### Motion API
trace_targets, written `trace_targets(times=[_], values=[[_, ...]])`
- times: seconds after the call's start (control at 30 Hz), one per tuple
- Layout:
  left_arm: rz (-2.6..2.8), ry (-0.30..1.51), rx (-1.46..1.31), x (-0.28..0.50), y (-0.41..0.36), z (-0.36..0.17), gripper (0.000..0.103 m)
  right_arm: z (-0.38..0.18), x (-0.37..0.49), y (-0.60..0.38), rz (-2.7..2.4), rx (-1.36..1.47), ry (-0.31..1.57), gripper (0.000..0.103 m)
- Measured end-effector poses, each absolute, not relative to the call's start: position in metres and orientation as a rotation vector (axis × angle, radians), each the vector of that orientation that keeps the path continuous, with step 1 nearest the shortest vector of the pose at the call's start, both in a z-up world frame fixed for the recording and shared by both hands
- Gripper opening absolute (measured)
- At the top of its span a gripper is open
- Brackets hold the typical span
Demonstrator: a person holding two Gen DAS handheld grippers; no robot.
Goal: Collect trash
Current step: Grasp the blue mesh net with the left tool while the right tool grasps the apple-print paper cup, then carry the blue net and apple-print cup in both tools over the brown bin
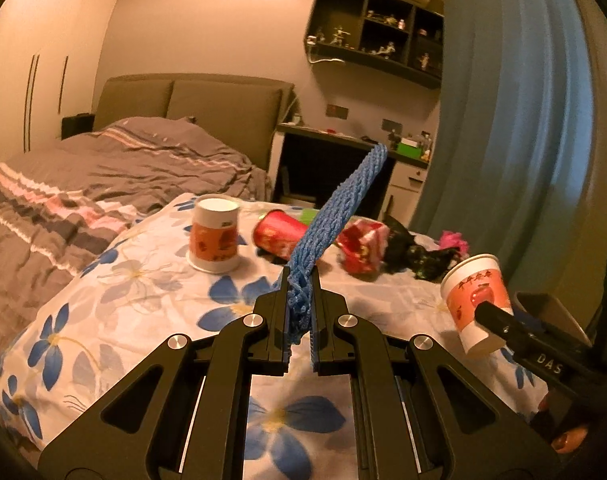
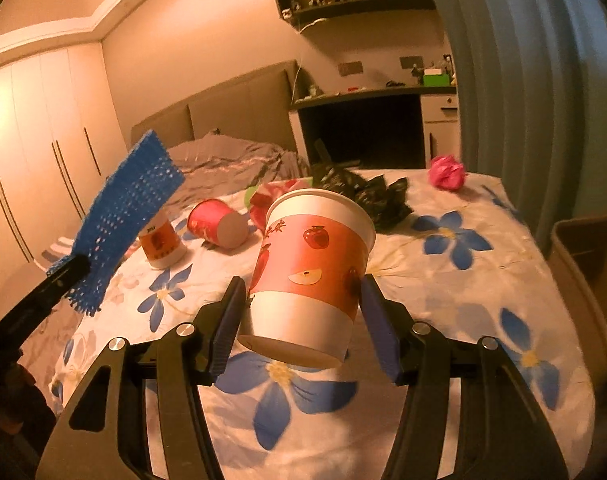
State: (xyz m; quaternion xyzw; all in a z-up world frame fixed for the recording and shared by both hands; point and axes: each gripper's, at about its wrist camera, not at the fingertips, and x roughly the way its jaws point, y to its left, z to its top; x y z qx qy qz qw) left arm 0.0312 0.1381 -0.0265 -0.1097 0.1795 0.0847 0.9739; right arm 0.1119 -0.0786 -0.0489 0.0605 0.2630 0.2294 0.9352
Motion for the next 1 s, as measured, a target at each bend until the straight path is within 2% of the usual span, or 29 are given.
trace_targets(times=[0.57, 1.0], values=[[0.015, 0.381, -0.133, 0.058, 0.053, -0.023, 0.006, -0.041, 0.091, -0.172, 0.335, 0.199, 0.456, 0.057], [-0.274, 0.395, -0.084, 0.109, -0.067, -0.020, 0.006, -0.041, 0.085, -0.262, 0.124, 0.252, 0.389, 0.057]])
